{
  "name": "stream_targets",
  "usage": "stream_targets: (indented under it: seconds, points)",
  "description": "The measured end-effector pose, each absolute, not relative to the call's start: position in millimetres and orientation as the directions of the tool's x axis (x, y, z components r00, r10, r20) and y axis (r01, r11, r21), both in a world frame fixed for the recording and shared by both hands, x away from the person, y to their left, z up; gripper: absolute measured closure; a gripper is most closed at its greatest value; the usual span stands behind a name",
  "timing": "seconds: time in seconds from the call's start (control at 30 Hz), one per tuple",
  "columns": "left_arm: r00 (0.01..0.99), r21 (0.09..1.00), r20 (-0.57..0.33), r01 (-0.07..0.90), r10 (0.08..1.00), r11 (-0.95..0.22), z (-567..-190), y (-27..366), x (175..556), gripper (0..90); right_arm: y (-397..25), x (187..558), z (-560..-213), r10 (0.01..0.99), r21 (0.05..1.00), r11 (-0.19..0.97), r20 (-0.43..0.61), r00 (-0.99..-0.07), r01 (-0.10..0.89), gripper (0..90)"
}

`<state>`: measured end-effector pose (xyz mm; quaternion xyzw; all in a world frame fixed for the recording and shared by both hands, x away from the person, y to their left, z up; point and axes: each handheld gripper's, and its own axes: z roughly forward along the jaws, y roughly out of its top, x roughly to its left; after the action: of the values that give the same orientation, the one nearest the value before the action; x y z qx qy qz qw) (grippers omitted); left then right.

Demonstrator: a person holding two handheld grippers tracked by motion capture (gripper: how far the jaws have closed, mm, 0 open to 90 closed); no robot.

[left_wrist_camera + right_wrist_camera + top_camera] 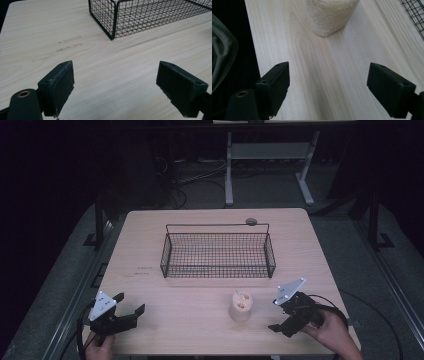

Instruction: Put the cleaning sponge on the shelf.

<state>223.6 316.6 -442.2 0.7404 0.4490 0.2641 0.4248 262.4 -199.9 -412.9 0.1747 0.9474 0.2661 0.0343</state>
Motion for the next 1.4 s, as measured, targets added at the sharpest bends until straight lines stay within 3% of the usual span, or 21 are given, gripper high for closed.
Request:
stream_targets:
  seconds: [1.4]
  points:
    - [0.456, 0.869, 0.004, 0.438, 0.890, -0.229, -441.8, 318.4, 224.4, 13.9, -144.1, 284.3, -386.6, 0.251, 0.480, 0.848, 0.006, -0.968, 0.223, 16.8]
